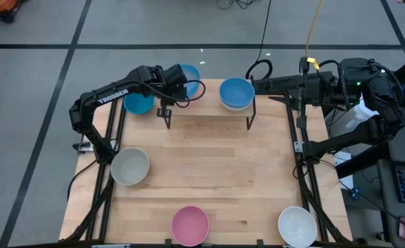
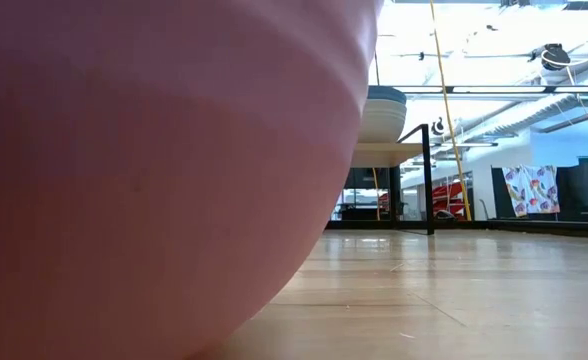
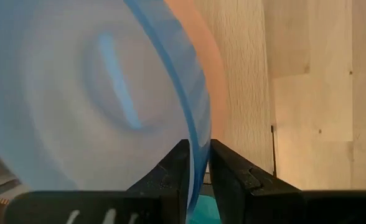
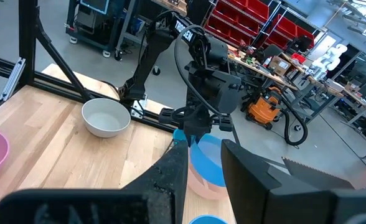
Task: Place and stack bowls onto a shelf
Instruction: Stack the blue transparent bowl on top of the orange transparent bowl on the shelf
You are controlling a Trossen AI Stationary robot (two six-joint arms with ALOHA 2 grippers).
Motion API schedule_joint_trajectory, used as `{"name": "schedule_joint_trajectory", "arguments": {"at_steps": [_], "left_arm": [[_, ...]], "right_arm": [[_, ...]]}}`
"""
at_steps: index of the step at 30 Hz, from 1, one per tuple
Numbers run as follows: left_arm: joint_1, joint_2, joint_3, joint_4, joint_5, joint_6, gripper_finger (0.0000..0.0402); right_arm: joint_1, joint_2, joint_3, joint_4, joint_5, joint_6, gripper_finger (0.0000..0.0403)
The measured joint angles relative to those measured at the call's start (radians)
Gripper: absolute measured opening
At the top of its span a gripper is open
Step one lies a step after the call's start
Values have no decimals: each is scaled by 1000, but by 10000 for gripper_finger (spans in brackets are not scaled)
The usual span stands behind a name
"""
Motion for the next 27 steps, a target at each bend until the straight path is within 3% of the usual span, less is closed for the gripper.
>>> {"name": "schedule_joint_trajectory", "arguments": {"at_steps": [11, 15, 27], "left_arm": [[-8, -1, 0, -1, -29, -7, 102], [-28, -21, -2, 1, -85, -24, 104], [-59, -40, -2, 2, -88, -12, 104]], "right_arm": [[0, 0, 0, 0, 0, 0, 89], [0, 0, 0, 0, 0, 0, 89], [0, 0, 0, 0, 0, 0, 89]]}}
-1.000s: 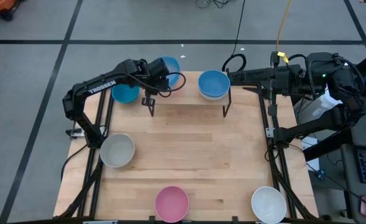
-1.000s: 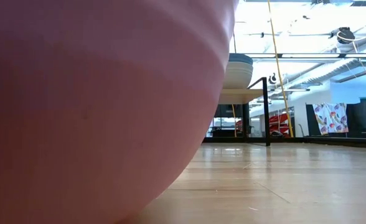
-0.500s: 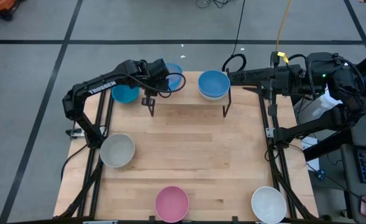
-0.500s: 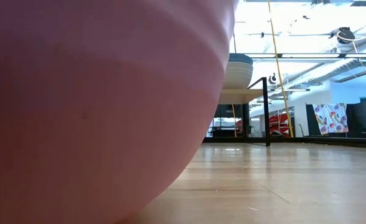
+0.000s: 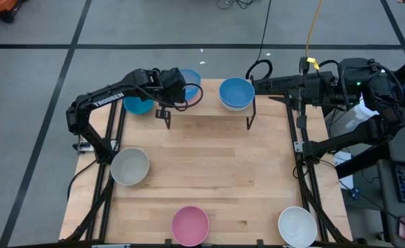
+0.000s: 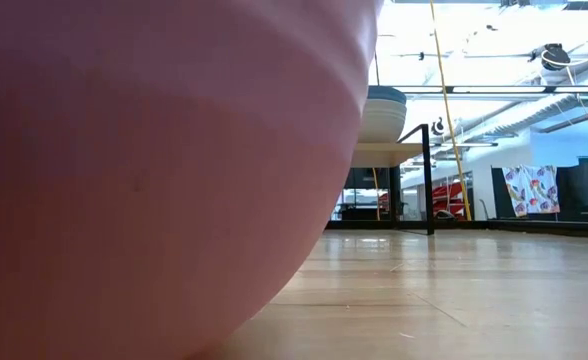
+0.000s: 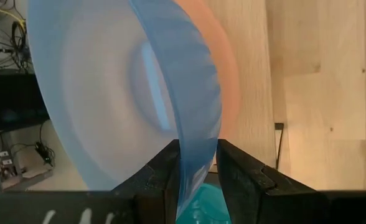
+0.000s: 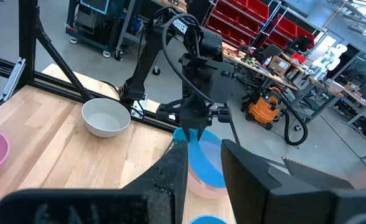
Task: Place and stack bowls onto a shelf
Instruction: Stack the blue transparent bowl on top of the orange transparent bowl on the shelf
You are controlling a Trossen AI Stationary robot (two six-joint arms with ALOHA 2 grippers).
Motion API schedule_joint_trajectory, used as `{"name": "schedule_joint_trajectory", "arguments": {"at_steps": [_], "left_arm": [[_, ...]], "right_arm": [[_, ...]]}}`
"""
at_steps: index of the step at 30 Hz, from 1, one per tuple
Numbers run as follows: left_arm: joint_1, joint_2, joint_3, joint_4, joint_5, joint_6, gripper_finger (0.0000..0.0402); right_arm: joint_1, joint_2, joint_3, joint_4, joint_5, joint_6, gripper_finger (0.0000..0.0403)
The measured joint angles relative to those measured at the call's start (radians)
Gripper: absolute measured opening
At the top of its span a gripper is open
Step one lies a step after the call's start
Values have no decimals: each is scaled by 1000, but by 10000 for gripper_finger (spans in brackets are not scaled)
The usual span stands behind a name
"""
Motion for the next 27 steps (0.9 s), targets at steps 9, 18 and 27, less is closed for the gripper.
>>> {"name": "schedule_joint_trajectory", "arguments": {"at_steps": [9, 18, 27], "left_arm": [[0, 15, 0, 2, 79, -28, 104], [3, 23, 0, 13, 70, -27, 104], [2, 23, -30, 13, 68, -61, 104]], "right_arm": [[0, 0, 0, 0, 0, 0, 89], [0, 0, 0, 0, 0, 0, 89], [0, 0, 0, 0, 0, -19, 89]]}}
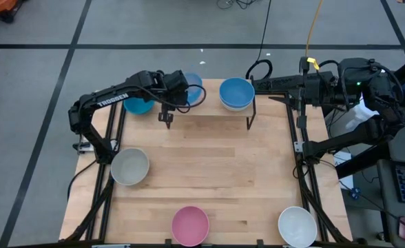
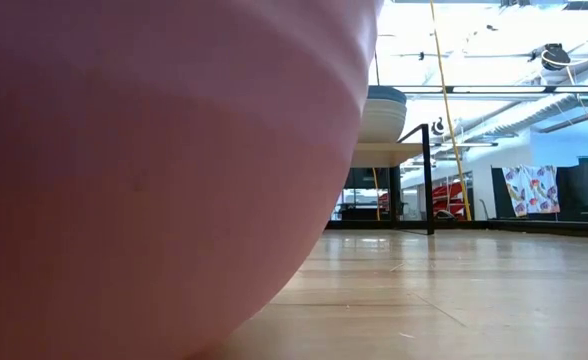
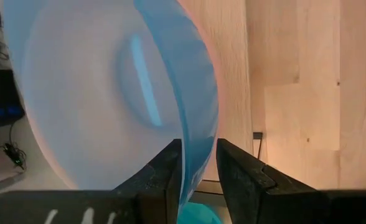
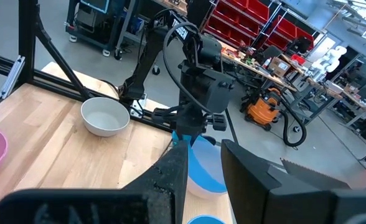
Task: Place and stack bowls onto a shelf
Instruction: Stack the blue transparent bowl on top of the orange transparent bowl on the shelf
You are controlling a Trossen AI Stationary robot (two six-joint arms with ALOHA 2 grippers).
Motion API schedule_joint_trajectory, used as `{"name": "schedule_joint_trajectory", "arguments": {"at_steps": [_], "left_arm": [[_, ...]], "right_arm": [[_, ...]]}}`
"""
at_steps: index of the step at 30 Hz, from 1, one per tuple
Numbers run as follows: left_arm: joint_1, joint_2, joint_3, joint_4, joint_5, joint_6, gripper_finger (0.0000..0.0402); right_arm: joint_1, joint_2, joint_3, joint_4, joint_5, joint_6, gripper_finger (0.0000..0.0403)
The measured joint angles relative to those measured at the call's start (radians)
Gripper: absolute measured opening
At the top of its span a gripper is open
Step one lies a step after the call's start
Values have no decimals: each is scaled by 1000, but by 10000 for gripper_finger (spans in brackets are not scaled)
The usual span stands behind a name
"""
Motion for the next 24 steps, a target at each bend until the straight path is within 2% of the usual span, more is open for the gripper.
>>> {"name": "schedule_joint_trajectory", "arguments": {"at_steps": [6, 13, 24], "left_arm": [[-1, -5, -1, 4, -9, 46, 104], [-21, -8, 33, 8, -125, 63, 104], [-27, -3, 33, -11, -113, 51, 104]], "right_arm": [[0, 0, 0, 0, 0, -14, 89], [0, 0, 0, 0, 0, -14, 89], [0, 0, 0, 0, 0, -15, 89]]}}
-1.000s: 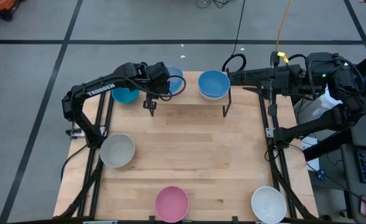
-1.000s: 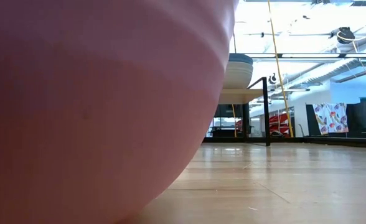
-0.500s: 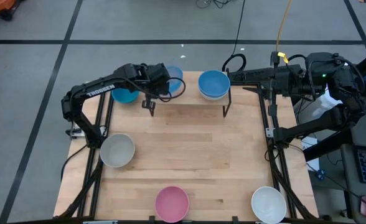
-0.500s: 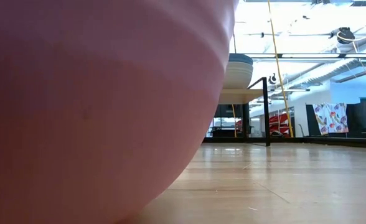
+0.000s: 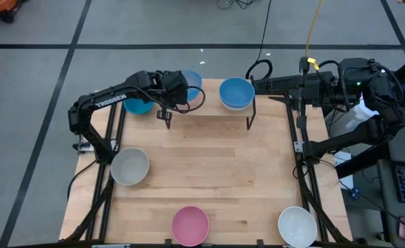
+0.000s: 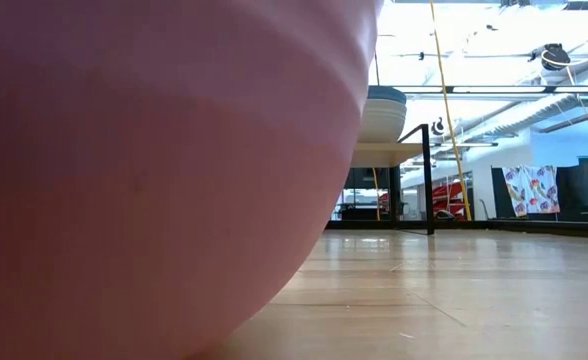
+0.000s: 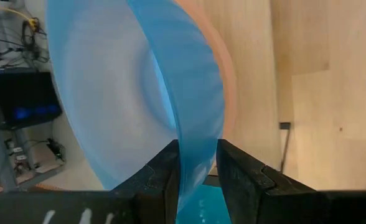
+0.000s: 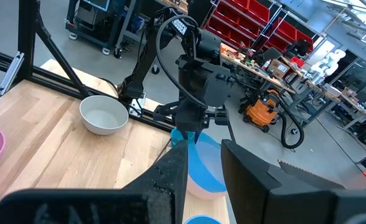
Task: Place and stack bowls onto a shelf
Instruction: Stack the blue transparent bowl on top of the orange transparent bowl on the shelf
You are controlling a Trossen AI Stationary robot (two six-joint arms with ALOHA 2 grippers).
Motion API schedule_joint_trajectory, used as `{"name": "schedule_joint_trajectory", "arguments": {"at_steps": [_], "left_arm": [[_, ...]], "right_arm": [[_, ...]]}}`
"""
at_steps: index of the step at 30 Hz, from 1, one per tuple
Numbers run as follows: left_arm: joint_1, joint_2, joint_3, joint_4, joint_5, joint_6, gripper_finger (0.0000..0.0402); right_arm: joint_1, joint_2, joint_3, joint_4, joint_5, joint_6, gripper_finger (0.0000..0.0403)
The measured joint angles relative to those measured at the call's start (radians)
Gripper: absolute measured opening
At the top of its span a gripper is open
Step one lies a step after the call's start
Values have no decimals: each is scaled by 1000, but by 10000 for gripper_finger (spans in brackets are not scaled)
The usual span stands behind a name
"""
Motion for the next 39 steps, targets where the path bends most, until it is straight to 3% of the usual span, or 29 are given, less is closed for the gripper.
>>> {"name": "schedule_joint_trajectory", "arguments": {"at_steps": [14, 30, 35, 39], "left_arm": [[8, 4, -16, 5, 24, -71, 104], [-54, -4, -21, 15, -81, 10, 104], [-68, 2, -21, 17, -188, 30, 104], [-67, -3, -21, 15, -160, 22, 104]], "right_arm": [[0, 0, 0, 0, 0, -11, 89], [0, 0, 0, 0, 0, -11, 89], [0, 0, 0, 0, 0, -11, 89], [0, 0, 0, 0, 0, -11, 89]]}}
